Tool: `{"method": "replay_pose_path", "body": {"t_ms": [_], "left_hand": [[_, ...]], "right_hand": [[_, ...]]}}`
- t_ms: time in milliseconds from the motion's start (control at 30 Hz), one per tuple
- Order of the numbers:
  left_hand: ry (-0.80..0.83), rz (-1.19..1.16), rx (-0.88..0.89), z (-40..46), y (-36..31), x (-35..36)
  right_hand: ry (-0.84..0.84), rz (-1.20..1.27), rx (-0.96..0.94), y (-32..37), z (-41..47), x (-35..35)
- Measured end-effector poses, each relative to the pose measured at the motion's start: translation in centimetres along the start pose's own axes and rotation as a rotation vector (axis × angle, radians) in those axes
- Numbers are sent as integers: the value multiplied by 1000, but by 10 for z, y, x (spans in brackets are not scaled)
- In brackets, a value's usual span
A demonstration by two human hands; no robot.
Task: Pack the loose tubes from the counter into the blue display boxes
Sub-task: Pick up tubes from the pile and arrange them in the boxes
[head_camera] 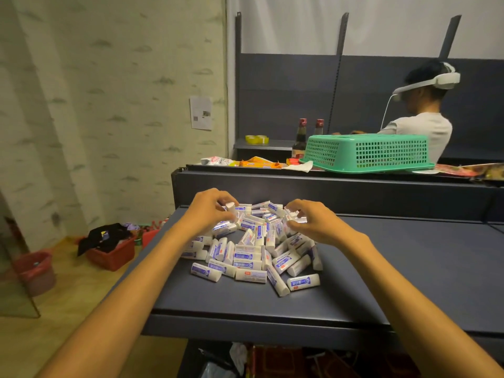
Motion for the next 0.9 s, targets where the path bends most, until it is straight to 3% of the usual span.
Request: {"method": "replay_pose_path", "body": {"t_ms": [200, 667, 900], "left_hand": [[-49, -66, -30, -2, 7, -4], [-51, 81, 139, 1, 11, -3], [-80, 117, 206, 5, 19, -3]], "right_hand": [[16, 22, -16, 2, 6, 3], [88, 44, -145, 30, 26, 17], [260, -116, -9, 38, 44, 41]]}}
Point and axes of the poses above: each hand's wrist, its own z-axis towards the middle knuckle, its own x-axis out of the palm, y = z × x, the point moved 4 cm from there along z, towards the middle knuckle, and after that the axes turned 9 degrees about -x, right-handed, at the moved point
